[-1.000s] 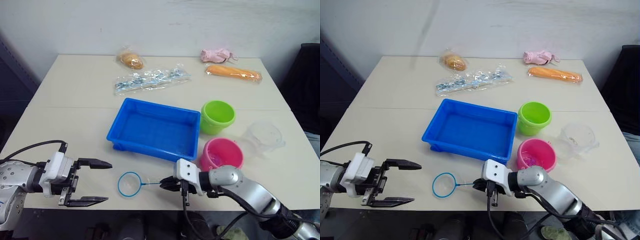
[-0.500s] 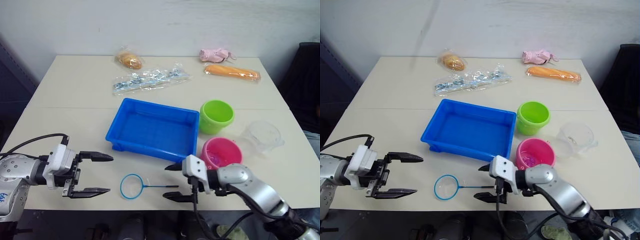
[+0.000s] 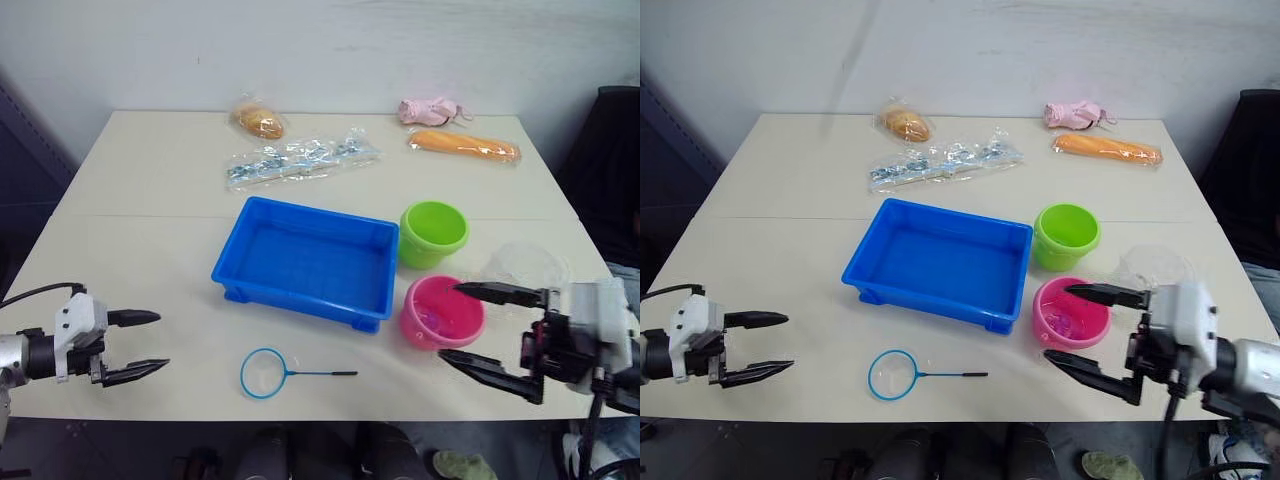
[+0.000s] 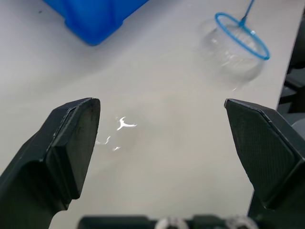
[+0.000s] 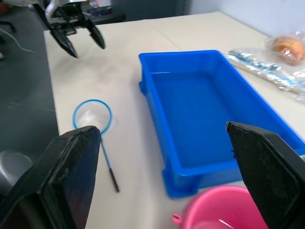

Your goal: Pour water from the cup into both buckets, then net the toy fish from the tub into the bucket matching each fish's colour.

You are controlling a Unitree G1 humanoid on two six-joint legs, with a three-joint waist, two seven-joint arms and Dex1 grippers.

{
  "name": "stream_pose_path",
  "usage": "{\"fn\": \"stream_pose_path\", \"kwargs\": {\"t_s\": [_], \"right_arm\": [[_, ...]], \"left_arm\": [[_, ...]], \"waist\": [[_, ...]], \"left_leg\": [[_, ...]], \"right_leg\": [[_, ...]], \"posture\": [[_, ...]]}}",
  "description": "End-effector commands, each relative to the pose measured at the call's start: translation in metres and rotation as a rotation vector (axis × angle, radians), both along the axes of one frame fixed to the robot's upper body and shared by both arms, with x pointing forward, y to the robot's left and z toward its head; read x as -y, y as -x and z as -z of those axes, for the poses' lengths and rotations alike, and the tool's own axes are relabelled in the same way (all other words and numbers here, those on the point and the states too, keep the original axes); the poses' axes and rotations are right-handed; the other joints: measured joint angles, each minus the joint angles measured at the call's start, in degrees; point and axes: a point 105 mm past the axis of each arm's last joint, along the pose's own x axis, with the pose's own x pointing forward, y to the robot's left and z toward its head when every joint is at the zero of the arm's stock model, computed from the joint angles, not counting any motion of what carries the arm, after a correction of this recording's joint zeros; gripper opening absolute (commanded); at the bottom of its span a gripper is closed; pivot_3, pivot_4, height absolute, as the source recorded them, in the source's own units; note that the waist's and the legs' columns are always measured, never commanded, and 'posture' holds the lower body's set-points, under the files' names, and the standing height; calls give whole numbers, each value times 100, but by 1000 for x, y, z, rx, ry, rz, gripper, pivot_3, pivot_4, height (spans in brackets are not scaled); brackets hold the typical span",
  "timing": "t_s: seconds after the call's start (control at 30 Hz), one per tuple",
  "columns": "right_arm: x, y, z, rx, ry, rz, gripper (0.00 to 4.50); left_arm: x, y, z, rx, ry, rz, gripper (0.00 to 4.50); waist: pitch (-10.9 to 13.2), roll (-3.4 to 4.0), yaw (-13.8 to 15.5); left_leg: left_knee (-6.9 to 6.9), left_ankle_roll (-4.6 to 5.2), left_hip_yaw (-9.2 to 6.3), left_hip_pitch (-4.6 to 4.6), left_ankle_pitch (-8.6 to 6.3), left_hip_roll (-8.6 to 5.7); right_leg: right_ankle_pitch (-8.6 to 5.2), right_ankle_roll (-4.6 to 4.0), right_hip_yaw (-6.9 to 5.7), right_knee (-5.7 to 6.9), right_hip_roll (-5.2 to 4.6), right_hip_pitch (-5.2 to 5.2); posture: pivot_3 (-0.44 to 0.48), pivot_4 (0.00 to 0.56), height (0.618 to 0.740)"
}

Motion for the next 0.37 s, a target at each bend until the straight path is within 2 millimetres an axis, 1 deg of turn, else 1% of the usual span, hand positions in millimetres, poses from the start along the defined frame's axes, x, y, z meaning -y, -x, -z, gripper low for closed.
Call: {"fn": "stream_pose_path", "kwargs": {"t_s": [0.03, 0.07, 0.13, 0.2, 0.27, 0.33, 0.37], "right_arm": [[64, 4, 3, 85, 142, 179, 4470], [73, 4, 5, 105, 170, 197, 4470], [83, 3, 6, 127, 185, 217, 4470], [86, 1, 9, 132, 190, 213, 4470], [86, -2, 17, 124, 218, 196, 4470], [85, -9, 18, 145, 184, 217, 4470], [84, -12, 18, 155, 178, 221, 4470]], "left_arm": [[-14, -11, -5, 96, -42, -62, 4500], [-15, -12, -5, 110, -51, -67, 4500], [-14, -13, -5, 126, -50, -66, 4500], [-12, -13, -4, 132, -43, -65, 4500], [-8, -11, -1, 142, -49, -54, 4500], [-7, -13, -2, 168, -52, -60, 4500], [-10, -16, -4, 195, -63, -89, 4500]], "waist": [[-7, -11, 49], [-7, -12, 34], [-8, -13, 23], [-7, -13, 0], [-7, -13, -28], [-8, -14, -62], [-8, -14, -62]], "left_leg": [[0, 7, -1, 0, -4, -5], [1, 11, 8, 1, -6, -7], [0, 13, 17, 8, -7, -5], [-6, 12, 26, 19, -7, -3], [-27, 10, 48, 46, -6, -1], [-54, 6, 68, 78, -4, -1], [-61, 4, 73, 83, -3, 0]], "right_leg": [[2, 3, 0, -6, -2, 6], [5, 10, 5, -10, -6, 6], [7, 12, 12, -8, -7, 6], [7, 12, 18, -4, -6, 6], [6, 11, 36, -4, -5, 14], [6, 10, 53, -7, -4, 22], [6, 10, 58, -8, -4, 20]], "posture": [[0, 150, 740], [0, 150, 740], [0, 150, 740], [0, 150, 740], [0, 150, 740], [0, 150, 740], [0, 150, 740]]}}
